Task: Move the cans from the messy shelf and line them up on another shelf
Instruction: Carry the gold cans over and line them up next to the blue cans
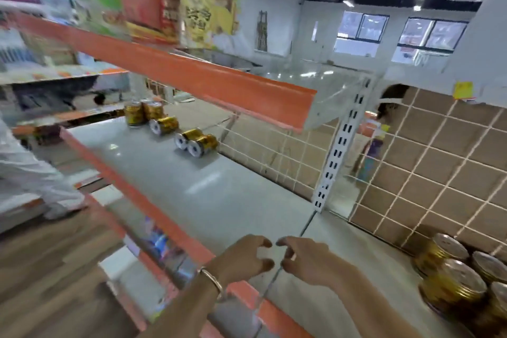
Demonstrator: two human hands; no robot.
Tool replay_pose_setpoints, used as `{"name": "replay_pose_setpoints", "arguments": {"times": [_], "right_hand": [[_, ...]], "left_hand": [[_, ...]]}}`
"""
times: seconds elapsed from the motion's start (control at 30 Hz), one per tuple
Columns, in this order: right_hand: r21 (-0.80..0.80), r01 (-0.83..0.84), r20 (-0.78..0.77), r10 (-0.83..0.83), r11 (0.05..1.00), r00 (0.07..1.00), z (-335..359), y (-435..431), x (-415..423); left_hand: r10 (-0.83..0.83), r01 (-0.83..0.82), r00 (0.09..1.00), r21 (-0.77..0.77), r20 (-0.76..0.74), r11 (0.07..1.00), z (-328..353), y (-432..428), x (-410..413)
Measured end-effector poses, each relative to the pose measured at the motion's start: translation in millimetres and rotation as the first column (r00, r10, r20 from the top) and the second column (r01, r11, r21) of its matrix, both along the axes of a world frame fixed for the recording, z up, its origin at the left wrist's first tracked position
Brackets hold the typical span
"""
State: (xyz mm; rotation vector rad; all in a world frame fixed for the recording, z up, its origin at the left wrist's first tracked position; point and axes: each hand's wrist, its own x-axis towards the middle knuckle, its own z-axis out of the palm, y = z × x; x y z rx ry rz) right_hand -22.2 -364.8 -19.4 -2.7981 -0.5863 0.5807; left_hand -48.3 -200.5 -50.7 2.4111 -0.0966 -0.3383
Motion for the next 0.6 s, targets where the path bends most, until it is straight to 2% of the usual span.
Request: {"name": "replay_pose_setpoints", "arguments": {"times": [0.1, 0.27, 0.47, 0.6], "right_hand": [[0.052, -0.028, -0.018, 0.029, 0.998, 0.999, 1.6, 53.8, 2.6], [0.154, -0.071, 0.003, 0.072, 0.985, 0.997, 3.3, 157.8, -1.8], [0.194, -0.078, -0.021, 0.084, 0.978, 0.996, -0.7, 271.9, -5.1], [0.229, -0.027, -0.046, 0.038, 0.973, 0.998, -1.3, 328.6, -2.3]], "left_hand": [[0.046, -0.048, 0.999, 0.074, 0.027, 0.996, 7.2, 67.3, -12.6], [0.091, -0.088, 0.996, 0.129, -0.020, 0.988, 15.6, 179.6, -37.5], [0.049, 0.007, 0.983, 0.304, -0.175, 0.953, 29.8, 300.7, -58.5], [0.059, 0.006, 0.977, 0.307, -0.203, 0.952, 28.7, 360.3, -67.8]]}}
